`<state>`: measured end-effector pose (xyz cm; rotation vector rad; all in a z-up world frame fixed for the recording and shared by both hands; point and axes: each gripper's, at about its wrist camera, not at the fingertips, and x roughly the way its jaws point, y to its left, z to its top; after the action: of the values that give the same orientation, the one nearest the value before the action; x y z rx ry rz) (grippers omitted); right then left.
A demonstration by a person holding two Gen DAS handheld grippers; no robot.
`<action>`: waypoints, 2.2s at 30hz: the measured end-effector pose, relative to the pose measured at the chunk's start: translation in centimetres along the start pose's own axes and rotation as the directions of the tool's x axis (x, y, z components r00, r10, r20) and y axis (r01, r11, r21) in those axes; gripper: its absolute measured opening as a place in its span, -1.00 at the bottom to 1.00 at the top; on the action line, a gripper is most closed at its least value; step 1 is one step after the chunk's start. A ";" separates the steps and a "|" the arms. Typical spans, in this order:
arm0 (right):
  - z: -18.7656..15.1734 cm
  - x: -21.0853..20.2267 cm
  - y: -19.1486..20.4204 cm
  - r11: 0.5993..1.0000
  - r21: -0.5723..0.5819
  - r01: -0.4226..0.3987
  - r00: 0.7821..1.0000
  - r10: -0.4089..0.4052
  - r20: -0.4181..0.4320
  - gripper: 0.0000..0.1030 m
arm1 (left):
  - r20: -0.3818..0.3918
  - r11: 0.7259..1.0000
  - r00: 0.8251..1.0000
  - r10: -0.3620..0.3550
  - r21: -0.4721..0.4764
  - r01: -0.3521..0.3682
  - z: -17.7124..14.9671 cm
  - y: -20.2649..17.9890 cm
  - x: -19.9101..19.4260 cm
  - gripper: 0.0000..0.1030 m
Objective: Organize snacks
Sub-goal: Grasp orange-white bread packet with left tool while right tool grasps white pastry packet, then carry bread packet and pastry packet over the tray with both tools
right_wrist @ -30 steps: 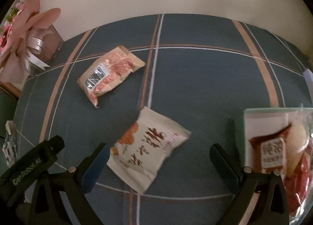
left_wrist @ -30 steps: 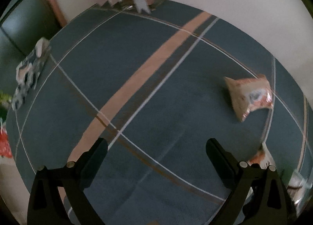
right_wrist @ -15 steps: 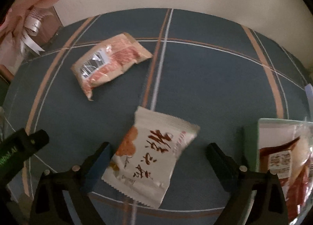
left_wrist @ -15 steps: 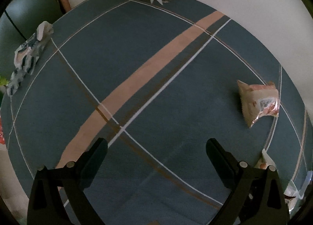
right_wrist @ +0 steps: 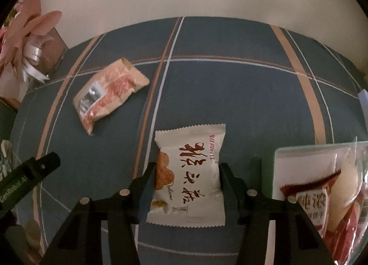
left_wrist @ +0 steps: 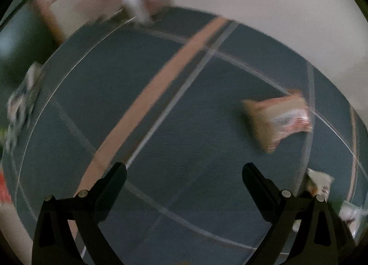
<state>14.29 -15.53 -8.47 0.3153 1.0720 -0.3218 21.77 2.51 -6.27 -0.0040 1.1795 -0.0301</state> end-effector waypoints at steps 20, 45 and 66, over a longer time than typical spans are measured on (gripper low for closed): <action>2.6 1.0 -1.6 0.999 0.033 -0.041 0.997 0.039 0.070 0.09 | 0.088 0.883 0.991 -0.099 0.467 0.046 3.8 -10.7 1.9 -0.20; -4.1 -13.4 -4.6 1.000 0.018 -0.009 0.996 0.008 0.091 0.07 | 0.152 0.942 0.938 -0.312 0.180 0.285 -7.2 -5.6 -12.3 -0.44; -12.7 -14.7 -17.7 0.968 0.235 0.088 0.996 -0.085 -0.022 0.07 | -0.045 0.851 0.909 -0.415 0.335 0.405 -18.4 -12.9 -13.6 -0.44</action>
<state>-9.51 -24.97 -2.65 0.4841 1.0621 -0.5287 -0.70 -9.77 -0.51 0.0455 1.1136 -0.6119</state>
